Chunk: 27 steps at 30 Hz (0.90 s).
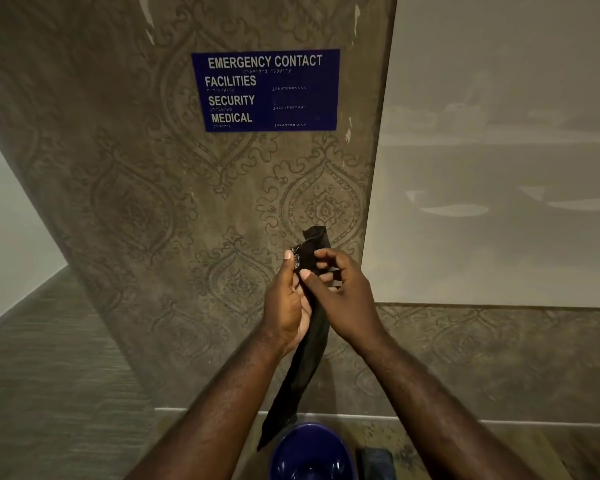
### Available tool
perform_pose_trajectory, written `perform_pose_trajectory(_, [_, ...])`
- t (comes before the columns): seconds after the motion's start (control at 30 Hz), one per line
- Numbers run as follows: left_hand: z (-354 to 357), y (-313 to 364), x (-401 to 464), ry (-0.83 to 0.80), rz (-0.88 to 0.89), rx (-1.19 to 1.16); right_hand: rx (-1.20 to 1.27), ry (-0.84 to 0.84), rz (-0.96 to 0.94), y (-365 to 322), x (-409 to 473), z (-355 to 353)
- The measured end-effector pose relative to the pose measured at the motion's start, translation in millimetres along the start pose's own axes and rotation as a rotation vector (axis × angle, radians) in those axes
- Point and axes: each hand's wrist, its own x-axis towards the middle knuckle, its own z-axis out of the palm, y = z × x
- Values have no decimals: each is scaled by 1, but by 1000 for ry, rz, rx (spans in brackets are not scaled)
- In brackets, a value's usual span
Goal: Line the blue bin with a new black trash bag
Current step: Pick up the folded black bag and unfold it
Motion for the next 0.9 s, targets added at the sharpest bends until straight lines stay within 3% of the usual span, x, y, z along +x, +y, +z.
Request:
perform_pose_trajectory(0.3, [0, -8, -2, 44, 63, 76, -176, 150, -182, 2, -7, 3])
perform_pose_trajectory(0.6, [0, -14, -6, 6, 116, 367, -26, 184, -61, 4, -3, 1])
perform_pose_trajectory(0.9, [-46, 1, 5, 240, 299, 674, -258, 105, -32, 37, 14, -60])
